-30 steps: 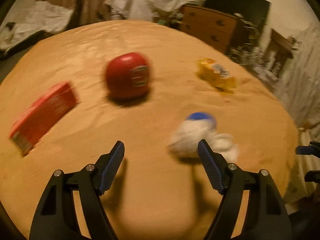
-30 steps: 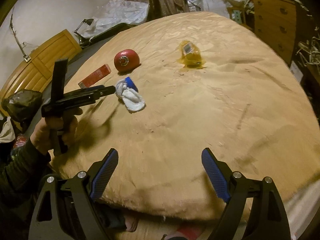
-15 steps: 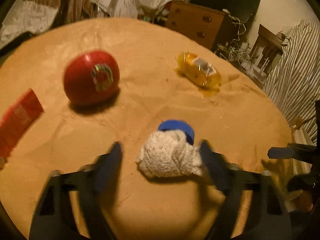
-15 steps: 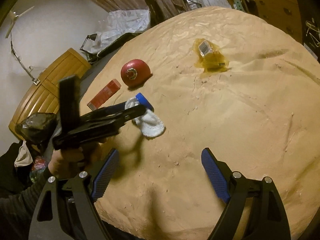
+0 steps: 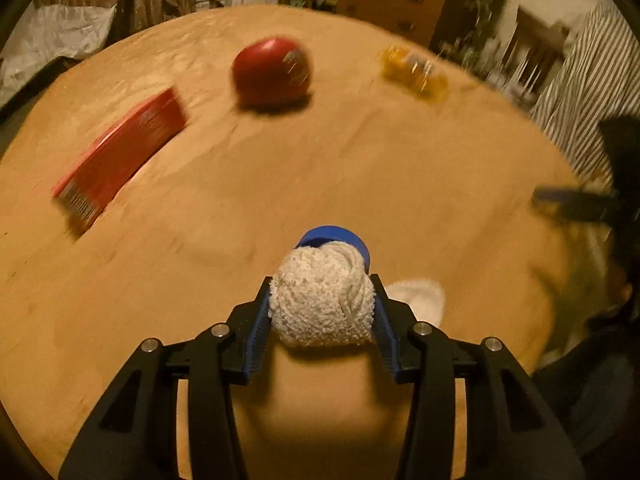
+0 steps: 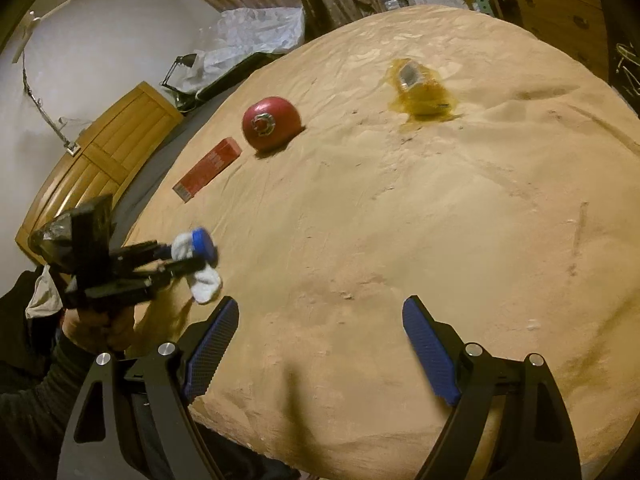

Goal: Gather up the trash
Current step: 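Grasp the blue bottle cap with the right tool while the left tool holds the cloth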

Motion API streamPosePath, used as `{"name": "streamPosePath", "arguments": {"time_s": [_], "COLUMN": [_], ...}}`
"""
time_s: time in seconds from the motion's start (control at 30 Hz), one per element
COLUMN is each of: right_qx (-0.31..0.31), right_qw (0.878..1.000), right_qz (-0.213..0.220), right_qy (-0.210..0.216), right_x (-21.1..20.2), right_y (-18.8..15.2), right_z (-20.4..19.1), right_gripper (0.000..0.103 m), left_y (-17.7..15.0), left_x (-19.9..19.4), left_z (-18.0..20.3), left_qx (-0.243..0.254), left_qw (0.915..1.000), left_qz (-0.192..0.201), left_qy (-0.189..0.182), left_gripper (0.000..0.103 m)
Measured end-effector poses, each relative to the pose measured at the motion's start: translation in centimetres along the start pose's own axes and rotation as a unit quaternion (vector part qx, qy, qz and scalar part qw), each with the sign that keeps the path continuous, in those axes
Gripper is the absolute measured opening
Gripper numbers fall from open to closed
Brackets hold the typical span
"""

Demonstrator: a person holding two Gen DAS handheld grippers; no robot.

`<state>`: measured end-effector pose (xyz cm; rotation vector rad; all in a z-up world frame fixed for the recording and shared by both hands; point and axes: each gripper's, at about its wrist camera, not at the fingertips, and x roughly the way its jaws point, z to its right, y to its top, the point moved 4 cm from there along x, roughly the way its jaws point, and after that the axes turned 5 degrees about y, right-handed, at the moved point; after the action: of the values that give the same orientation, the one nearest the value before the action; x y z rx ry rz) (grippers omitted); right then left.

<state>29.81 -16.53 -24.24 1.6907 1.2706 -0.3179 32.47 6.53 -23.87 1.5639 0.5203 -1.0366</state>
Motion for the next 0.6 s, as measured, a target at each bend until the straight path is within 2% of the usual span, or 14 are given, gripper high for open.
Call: {"name": "streamPosePath", "arguments": {"time_s": [0.07, 0.13, 0.17, 0.23, 0.27, 0.3, 0.37, 0.43, 0.5, 0.6], "right_qx": [-0.012, -0.028, -0.037, -0.058, -0.068, -0.077, -0.077, -0.055, -0.027, 0.002], "right_qw": [1.0, 0.999, 0.999, 0.996, 0.995, 0.993, 0.991, 0.986, 0.981, 0.981], "right_qz": [0.001, -0.005, -0.009, -0.026, -0.034, -0.045, -0.059, -0.081, -0.103, -0.107], "right_qy": [0.001, 0.018, 0.03, 0.059, 0.066, 0.075, 0.096, 0.135, 0.161, 0.16], "right_x": [0.7, 1.7, 2.4, 4.3, 5.1, 6.3, 8.3, 10.5, 12.7, 14.8], "right_y": [0.2, 0.7, 0.9, 1.4, 1.6, 1.8, 2.1, 2.6, 2.8, 3.4], "right_z": [-1.3, -3.0, -4.1, -6.8, -7.8, -9.0, -10.5, -11.4, -11.9, -12.2], "right_gripper": [0.085, 0.085, 0.082, 0.064, 0.047, 0.043, 0.043, 0.043, 0.051, 0.052], "left_y": [-0.7, -1.4, -1.6, -1.9, -2.0, -2.3, -2.6, -3.1, -3.4, -3.9], "left_x": [-0.3, -0.2, -0.2, -0.3, -0.5, -0.7, -0.9, -1.3, -1.4, -1.6], "left_z": [-0.2, 0.0, -0.4, -1.2, -1.4, -1.6, -1.3, -1.3, -1.4, -1.5], "left_qx": [0.015, 0.019, 0.01, -0.025, -0.039, -0.049, -0.049, -0.047, -0.052, -0.055], "left_qw": [0.9997, 0.9994, 0.9996, 0.9992, 0.9986, 0.9981, 0.9979, 0.998, 0.9978, 0.9975], "left_qz": [0.008, 0.016, 0.02, 0.03, 0.035, 0.038, 0.041, 0.041, 0.04, 0.042], "left_qy": [0.02, 0.022, 0.018, 0.0, -0.006, -0.007, -0.005, -0.007, -0.012, -0.015], "left_gripper": [0.045, 0.045, 0.045, 0.045, 0.045, 0.045, 0.045, 0.045, 0.045, 0.045]}}
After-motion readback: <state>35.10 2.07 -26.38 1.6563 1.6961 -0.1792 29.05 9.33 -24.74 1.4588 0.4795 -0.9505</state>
